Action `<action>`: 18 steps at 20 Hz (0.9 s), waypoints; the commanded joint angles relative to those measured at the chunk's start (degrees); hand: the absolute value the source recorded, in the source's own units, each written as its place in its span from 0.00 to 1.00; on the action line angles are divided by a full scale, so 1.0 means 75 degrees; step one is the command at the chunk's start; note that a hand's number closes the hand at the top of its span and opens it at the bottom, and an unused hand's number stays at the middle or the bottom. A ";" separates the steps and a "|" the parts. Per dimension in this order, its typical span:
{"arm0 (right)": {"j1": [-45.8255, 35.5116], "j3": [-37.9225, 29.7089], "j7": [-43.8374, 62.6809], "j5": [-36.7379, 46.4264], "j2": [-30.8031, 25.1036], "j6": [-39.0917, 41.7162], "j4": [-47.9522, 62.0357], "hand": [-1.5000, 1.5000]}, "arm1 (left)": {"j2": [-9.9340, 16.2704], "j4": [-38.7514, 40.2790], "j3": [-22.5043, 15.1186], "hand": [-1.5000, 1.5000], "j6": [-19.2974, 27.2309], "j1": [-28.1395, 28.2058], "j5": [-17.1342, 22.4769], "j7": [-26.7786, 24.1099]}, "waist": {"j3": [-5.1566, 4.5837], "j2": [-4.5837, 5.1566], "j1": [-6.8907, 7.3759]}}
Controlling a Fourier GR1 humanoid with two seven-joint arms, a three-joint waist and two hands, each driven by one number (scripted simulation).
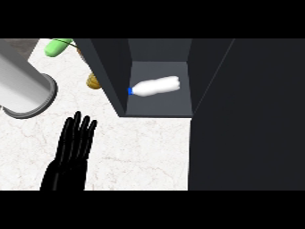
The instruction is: Pick up the bottled water, place it into the cabinet and close the cabinet
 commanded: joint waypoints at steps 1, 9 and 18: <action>-0.0260 0.0789 0.0910 0.1599 0.0177 -0.0481 -0.1695 1.00 | 0.0309 -0.0338 0.0386 0.00 -0.0126 0.0353 0.0193 -0.0085 | -0.0011 -0.0012 0.0000; -0.1699 0.2654 0.1720 0.3050 0.0833 -0.0975 -0.1427 1.00 | 0.0859 -0.0700 0.0925 0.00 -0.0782 0.1066 0.0661 -0.0337 | -0.0035 -0.0024 0.0136; -0.3455 0.3771 0.3291 0.3894 0.1783 -0.1836 -0.0896 1.00 | 0.1215 -0.0745 0.1329 0.00 -0.1338 0.1633 0.0892 -0.0695 | -0.0057 -0.0006 0.0208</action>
